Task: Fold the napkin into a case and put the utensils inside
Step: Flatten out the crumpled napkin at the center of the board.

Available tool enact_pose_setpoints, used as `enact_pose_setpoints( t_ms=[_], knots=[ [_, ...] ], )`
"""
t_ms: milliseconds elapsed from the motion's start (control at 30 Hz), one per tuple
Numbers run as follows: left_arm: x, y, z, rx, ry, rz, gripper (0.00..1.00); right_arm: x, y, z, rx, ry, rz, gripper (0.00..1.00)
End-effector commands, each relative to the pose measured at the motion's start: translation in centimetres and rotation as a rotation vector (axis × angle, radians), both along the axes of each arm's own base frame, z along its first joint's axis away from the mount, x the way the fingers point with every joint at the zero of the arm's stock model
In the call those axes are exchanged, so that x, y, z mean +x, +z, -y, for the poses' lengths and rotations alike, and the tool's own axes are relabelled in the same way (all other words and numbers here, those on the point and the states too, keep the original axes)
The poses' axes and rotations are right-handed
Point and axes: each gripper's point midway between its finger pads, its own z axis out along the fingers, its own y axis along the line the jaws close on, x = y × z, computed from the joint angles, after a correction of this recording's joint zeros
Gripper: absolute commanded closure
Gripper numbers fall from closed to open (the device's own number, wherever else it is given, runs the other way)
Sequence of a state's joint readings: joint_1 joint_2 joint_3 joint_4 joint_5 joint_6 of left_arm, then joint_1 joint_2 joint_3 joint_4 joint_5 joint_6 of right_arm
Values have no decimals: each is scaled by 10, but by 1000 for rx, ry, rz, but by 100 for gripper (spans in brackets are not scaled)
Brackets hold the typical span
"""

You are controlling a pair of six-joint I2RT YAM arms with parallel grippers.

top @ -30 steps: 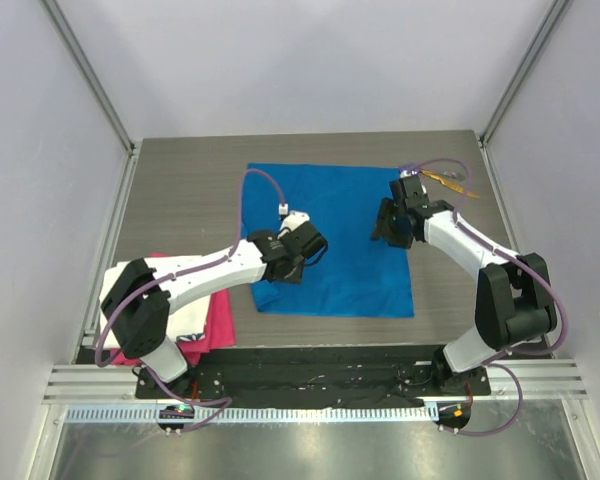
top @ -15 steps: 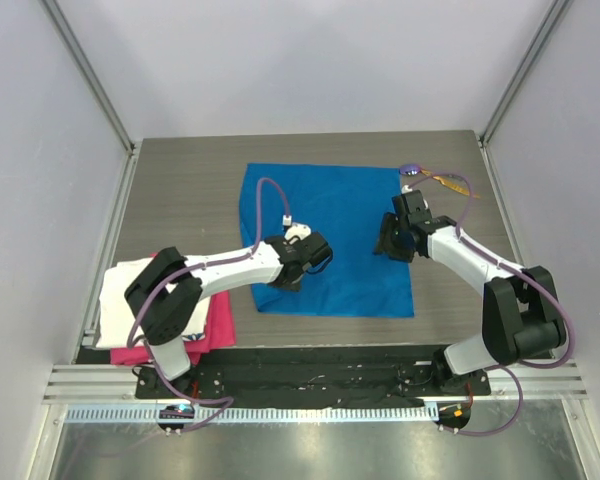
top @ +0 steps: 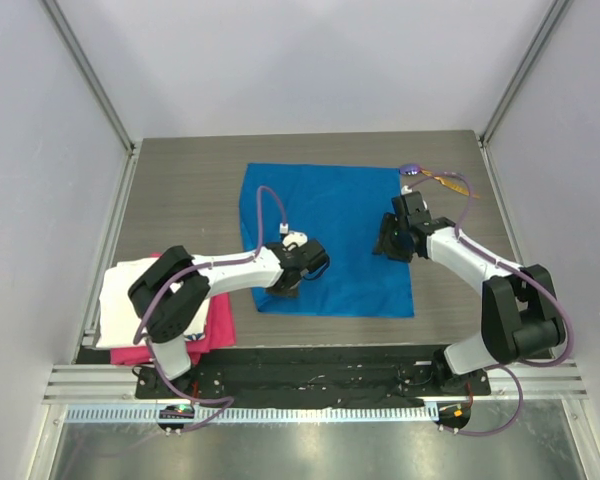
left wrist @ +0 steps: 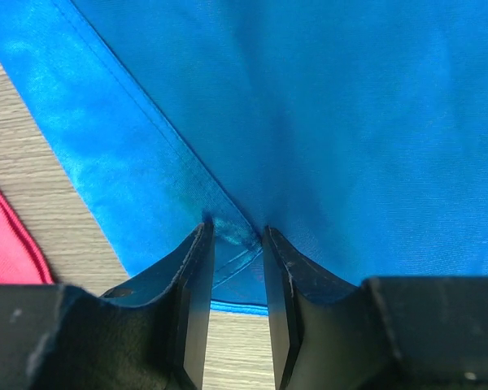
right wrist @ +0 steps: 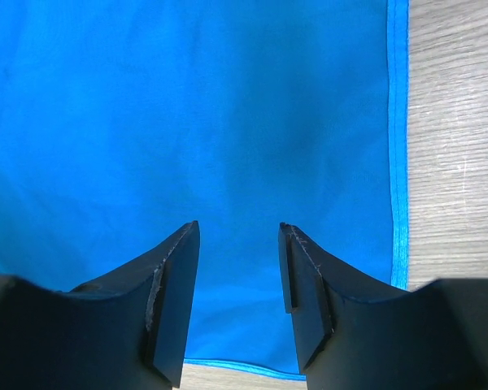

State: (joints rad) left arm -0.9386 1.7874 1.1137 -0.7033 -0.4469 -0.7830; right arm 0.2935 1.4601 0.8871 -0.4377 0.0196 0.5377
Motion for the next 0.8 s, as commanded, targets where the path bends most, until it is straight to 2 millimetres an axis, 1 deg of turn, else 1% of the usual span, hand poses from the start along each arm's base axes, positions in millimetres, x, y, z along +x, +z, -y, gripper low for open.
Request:
enact_pose_setpoints(
  t_ms=[0,67,100,133,167,200,267,300,333,367,400,433,500,533,600,667,700,733,767],
  knots=[
    [1,-9,6,-69,31,-9,66,2,-9,-4,15,-23,-2,49],
    [2,-11,6,-83,31,-9,71,1,-15,-4,19,-34,-11,52],
    [4,-6,6,-92,41,7,77,0,-18,-3,14,-45,-19,53],
    [4,-3,5,-94,43,13,80,-1,-23,-1,12,-59,-32,56],
    [4,0,3,-96,48,25,83,-1,-27,5,-15,-80,-35,57],
    [6,10,3,-115,52,48,85,-3,-31,7,-26,-90,-43,58],
    [8,20,-1,-119,63,77,86,-6,-39,15,-60,-137,-57,66],
    [7,25,-5,-111,67,79,89,-7,-42,19,-72,-159,-62,67],
    [8,36,-8,-128,85,110,92,-9,-44,21,-76,-173,-64,69],
    [8,40,-12,-129,97,121,95,-11,-46,25,-82,-199,-68,74],
    [8,46,-17,-128,118,137,100,-11,-47,33,-110,-226,-65,75],
    [6,55,-26,-129,136,155,100,-12,-47,36,-113,-240,-65,75],
    [7,63,-48,-98,216,208,100,-13,-47,45,-127,-271,-63,76],
    [2,71,-60,-89,244,219,100,-14,-48,49,-135,-280,-66,76],
    [-1,70,-83,-88,338,233,100,-14,-46,57,-148,-303,-63,77],
    [-13,71,-104,-117,431,233,100,-16,-45,62,-162,-310,-66,77],
    [-15,73,-114,-135,478,235,100,-14,-41,66,-174,-315,-54,77],
    [-23,75,-121,-163,495,241,98,-14,-38,68,-182,-313,-54,77],
    [-27,80,-122,-195,502,246,80,-13,-31,66,-174,-301,-36,77]
  ],
)
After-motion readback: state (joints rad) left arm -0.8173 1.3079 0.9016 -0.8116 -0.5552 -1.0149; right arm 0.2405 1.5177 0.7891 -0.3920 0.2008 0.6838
